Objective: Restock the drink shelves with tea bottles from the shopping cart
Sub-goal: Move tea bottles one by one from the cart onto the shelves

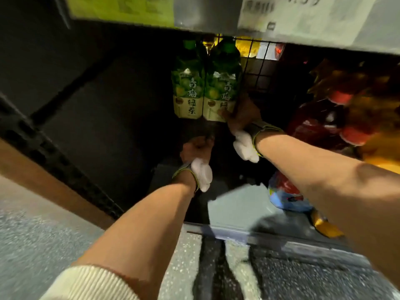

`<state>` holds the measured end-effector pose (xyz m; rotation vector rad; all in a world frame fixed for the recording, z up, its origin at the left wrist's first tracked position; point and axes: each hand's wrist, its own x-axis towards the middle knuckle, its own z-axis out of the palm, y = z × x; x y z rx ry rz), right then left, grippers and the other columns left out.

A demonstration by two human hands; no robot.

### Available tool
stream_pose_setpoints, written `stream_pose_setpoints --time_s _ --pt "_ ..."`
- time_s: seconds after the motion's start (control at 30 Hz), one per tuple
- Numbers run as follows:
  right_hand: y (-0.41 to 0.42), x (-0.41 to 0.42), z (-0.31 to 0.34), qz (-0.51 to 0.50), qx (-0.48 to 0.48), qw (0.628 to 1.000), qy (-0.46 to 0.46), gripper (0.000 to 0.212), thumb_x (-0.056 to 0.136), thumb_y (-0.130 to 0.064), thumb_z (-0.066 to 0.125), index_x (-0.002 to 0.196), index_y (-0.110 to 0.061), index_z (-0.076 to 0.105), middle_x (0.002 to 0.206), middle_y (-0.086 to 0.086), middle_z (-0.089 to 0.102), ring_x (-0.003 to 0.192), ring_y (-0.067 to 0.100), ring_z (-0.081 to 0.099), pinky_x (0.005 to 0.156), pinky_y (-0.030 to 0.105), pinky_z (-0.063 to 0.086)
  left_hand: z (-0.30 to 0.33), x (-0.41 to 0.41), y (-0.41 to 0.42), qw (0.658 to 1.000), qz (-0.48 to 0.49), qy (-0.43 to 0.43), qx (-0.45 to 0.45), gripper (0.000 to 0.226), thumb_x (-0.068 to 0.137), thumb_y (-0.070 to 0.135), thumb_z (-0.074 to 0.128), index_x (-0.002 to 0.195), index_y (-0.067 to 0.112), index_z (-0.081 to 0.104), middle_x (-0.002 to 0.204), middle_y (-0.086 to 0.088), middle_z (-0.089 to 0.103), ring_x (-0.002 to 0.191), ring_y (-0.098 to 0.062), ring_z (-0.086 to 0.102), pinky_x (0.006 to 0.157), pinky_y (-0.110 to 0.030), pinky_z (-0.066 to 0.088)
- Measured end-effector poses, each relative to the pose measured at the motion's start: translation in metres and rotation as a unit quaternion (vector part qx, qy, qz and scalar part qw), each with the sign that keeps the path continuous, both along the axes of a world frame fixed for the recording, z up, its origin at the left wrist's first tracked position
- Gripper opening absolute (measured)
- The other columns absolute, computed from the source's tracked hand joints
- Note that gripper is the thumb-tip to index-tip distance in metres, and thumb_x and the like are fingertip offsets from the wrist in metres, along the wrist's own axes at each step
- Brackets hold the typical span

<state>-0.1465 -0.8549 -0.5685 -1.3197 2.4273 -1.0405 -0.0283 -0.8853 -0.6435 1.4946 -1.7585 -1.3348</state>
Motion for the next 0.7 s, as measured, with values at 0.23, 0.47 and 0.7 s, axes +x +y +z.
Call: stream_pose_setpoints --time_s 0.23,0.47,0.7 --pt "0.050 0.061 0.049 -0.035 0.063 0.993 -0.092 0.057 0.093 -0.035 0.054 0.141 -0.009 0.036 0.139 0.012 0.049 0.128 0.029 0.046 0.100 0.030 0.035 0.059 0.060 0.048 0.998 0.005 -0.058 0.031 0.035 0.096 0.036 0.051 0.120 0.015 0.065 0.125 -0.004 0.064 0.120 -0.023 0.057 0.088 -0.020 0.039" --pt "0.139 0.099 0.131 -0.083 0.095 0.973 -0.196 0.047 0.089 -0.036 0.061 0.125 -0.008 0.052 0.125 0.015 0.059 0.117 0.032 0.054 0.096 0.036 0.042 0.175 0.094 0.110 0.994 0.047 -0.047 0.088 0.037 0.090 0.038 0.061 0.114 0.012 0.069 0.117 -0.010 0.069 0.114 -0.023 0.061 0.097 -0.027 0.046" --pt "0.236 0.113 0.245 -0.081 0.110 0.971 -0.194 0.041 0.091 -0.031 0.059 0.125 -0.012 0.051 0.123 0.014 0.056 0.111 0.030 0.056 0.096 0.040 0.044 0.298 0.108 0.193 0.994 0.029 -0.060 0.086 0.030 0.083 0.044 0.068 0.095 0.018 0.074 0.095 -0.008 0.074 0.097 -0.027 0.068 0.090 -0.036 0.054"
